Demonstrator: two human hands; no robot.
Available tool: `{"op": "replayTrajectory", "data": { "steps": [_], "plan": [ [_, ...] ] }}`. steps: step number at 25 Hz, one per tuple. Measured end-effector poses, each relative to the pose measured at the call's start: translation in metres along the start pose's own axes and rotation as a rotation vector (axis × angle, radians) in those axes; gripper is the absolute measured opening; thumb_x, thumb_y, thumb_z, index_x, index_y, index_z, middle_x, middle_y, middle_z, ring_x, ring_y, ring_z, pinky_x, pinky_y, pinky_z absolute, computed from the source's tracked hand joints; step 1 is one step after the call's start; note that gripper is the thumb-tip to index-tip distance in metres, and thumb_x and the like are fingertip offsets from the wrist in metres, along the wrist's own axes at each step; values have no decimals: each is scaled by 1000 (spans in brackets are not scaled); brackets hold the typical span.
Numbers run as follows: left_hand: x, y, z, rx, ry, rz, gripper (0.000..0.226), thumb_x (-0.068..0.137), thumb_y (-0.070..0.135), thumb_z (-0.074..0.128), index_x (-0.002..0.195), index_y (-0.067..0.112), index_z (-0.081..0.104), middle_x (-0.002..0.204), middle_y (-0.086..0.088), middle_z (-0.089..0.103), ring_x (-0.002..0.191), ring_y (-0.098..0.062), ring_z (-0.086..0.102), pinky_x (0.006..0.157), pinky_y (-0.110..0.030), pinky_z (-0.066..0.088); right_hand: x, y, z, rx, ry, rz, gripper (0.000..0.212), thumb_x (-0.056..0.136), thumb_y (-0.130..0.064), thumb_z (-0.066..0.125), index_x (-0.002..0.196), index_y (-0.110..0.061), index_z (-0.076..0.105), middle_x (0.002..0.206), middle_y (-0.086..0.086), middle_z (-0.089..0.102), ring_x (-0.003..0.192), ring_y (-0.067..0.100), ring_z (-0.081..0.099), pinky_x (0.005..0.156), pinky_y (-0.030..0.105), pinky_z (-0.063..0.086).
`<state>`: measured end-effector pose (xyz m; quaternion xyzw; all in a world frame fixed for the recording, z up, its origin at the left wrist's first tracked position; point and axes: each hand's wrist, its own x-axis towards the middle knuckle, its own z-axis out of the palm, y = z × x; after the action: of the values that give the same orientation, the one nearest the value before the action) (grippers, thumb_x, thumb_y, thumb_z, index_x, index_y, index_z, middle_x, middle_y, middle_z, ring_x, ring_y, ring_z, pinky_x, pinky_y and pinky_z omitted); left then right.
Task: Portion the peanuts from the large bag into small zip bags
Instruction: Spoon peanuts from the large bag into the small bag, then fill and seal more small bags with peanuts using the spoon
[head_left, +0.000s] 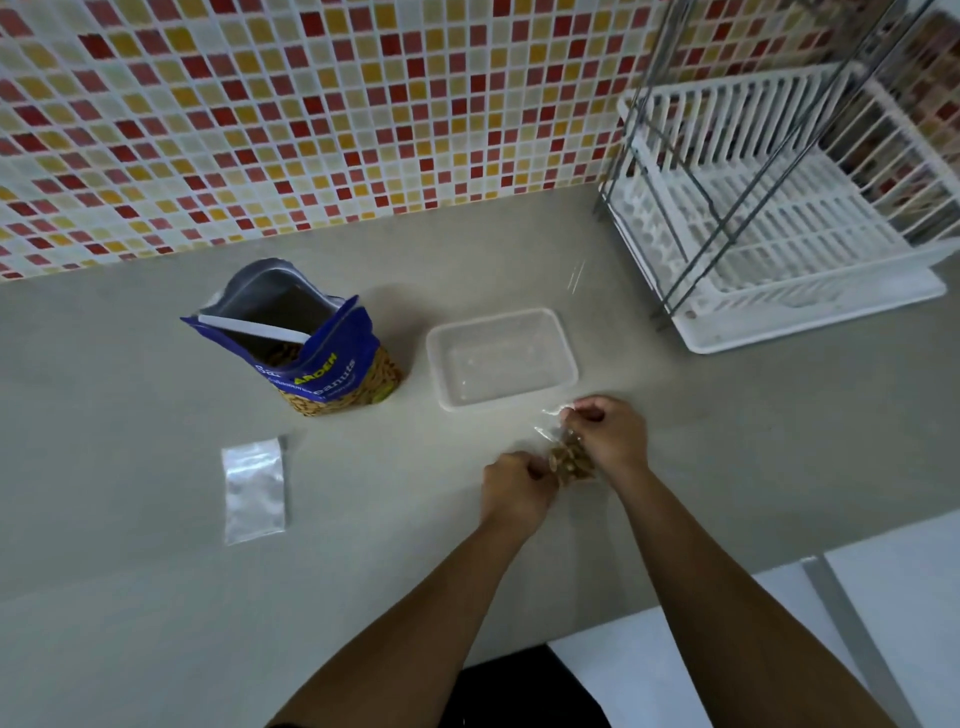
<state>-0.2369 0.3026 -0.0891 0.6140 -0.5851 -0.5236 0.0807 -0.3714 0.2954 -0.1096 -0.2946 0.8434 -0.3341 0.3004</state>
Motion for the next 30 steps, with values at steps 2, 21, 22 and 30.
{"op": "replayTrajectory", "data": {
  "steps": [2, 21, 22, 30],
  "plan": [
    [0, -1, 3, 41, 24, 15, 17, 75, 20, 62, 85, 12, 74, 85, -13, 73, 85, -28, 67, 73, -33, 55, -2, 2, 1, -45, 20, -16, 19, 77, -20, 73, 92, -10, 71, 91, 8, 73, 88, 21, 67, 80, 23, 45],
    [-27, -140, -190, 83, 852, -169, 32, 85, 21, 62, 109, -1, 59, 108, -23, 59, 100, -38, 54, 88, -38, 41, -142, -42, 168, -534, -303, -876, 50, 83, -38, 39, 117, -8, 61, 128, 11, 60, 120, 28, 56, 100, 38, 44],
    [-26, -148, -197, 159, 821, -219, 37, 84, 23, 62, 111, -2, 58, 110, -24, 57, 103, -39, 52, 91, -39, 39, -145, -38, 173, -597, -278, -875, 54, 84, -41, 38, 122, -10, 59, 133, 10, 57, 125, 26, 52, 104, 37, 39],
    [-9, -159, -225, -159, 654, -393, 41, 74, 23, 72, 111, 13, 57, 107, -7, 66, 101, -26, 61, 77, -27, 45, -148, -30, 176, -674, -193, -899, 63, 84, -49, 38, 134, -12, 49, 143, 5, 47, 134, 20, 42, 109, 35, 22]
  ]
}}
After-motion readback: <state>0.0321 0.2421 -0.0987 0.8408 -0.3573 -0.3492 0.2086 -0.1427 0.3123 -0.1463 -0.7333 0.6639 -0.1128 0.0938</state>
